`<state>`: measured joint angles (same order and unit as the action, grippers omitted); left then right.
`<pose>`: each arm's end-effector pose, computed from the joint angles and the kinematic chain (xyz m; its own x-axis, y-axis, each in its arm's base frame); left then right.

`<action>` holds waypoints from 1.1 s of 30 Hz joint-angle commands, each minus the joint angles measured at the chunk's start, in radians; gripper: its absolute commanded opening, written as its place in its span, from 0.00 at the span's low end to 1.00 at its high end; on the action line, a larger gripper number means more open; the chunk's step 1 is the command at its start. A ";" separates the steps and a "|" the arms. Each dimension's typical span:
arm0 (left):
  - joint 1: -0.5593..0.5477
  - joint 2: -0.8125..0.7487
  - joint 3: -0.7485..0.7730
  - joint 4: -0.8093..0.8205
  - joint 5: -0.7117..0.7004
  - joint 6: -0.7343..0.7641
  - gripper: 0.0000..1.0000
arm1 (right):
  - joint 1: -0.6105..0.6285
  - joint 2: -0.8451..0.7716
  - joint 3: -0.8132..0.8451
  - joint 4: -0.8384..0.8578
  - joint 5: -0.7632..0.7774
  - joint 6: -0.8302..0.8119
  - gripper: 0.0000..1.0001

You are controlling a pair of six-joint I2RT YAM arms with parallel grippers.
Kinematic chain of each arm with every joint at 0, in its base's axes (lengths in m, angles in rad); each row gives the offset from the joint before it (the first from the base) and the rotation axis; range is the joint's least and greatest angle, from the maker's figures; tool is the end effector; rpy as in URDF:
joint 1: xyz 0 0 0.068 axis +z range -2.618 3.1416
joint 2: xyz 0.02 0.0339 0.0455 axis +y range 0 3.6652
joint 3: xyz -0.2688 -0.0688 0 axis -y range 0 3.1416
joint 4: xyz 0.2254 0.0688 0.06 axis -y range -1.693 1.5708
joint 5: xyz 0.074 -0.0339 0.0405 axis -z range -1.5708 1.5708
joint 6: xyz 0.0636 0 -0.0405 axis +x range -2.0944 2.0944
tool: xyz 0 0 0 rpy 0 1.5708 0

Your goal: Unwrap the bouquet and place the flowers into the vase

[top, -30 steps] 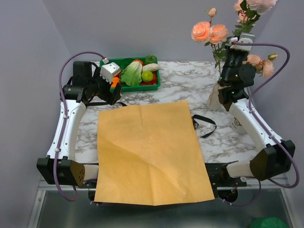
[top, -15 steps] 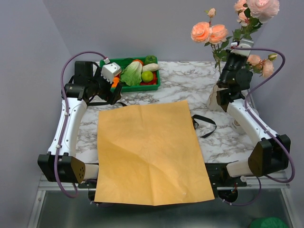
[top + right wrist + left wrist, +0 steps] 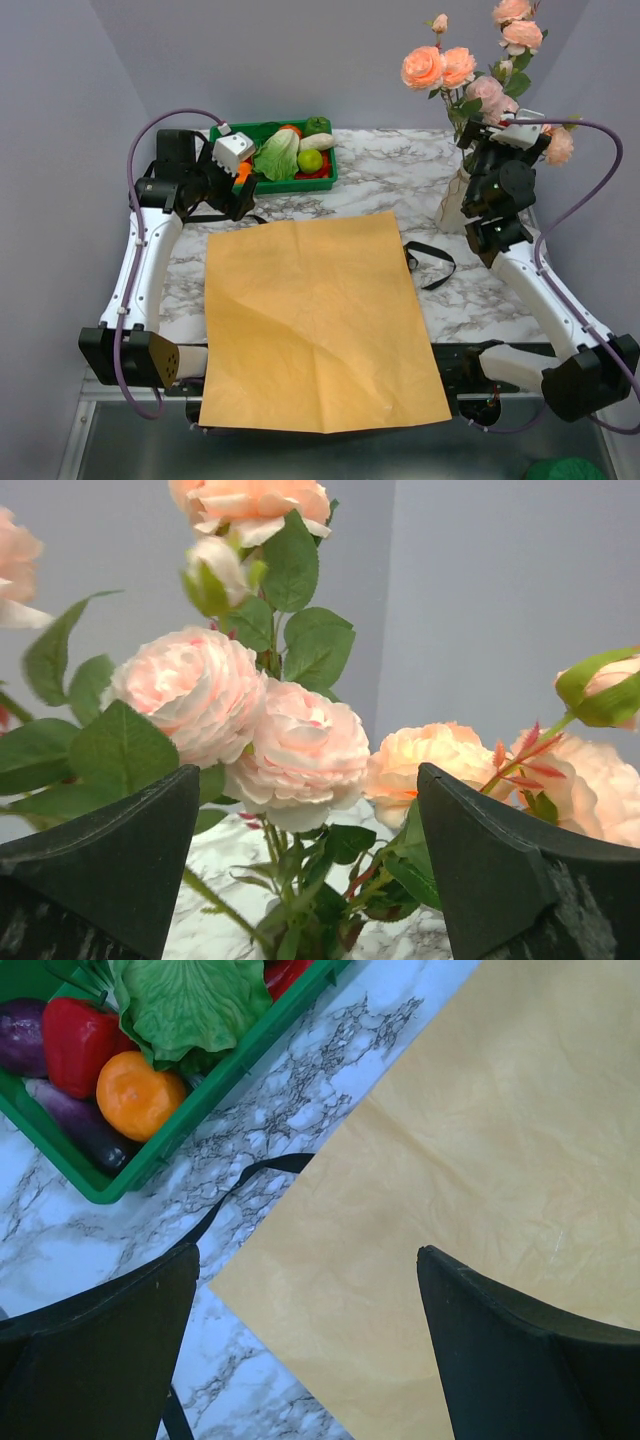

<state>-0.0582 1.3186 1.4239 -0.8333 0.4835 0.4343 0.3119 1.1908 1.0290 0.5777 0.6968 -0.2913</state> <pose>0.2659 -0.0451 0.3705 -0.4351 0.3985 -0.8074 0.6405 0.7672 0.0335 0.2645 0.0424 0.4356 0.2754 -0.1426 -0.9507 0.4202 0.9073 -0.0144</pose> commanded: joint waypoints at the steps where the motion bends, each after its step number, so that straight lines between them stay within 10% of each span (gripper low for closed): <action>1: 0.008 -0.039 -0.006 0.007 0.006 -0.014 0.99 | 0.062 -0.100 -0.021 -0.179 0.039 0.104 0.99; 7: 0.008 -0.059 -0.019 0.020 0.009 -0.051 0.99 | 0.168 -0.247 0.022 -0.545 0.011 0.288 1.00; 15: 0.008 -0.079 -0.059 0.056 0.007 -0.095 0.99 | 0.179 -0.398 0.043 -0.967 -0.431 0.534 1.00; 33: 0.008 -0.087 -0.105 0.099 0.003 -0.127 0.99 | 0.179 -0.550 -0.079 -1.021 -0.542 0.551 1.00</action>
<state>-0.0582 1.2560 1.3415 -0.7609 0.4835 0.3237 0.4854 0.6338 0.9661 -0.4088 0.1970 0.2691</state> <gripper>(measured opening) 0.988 0.998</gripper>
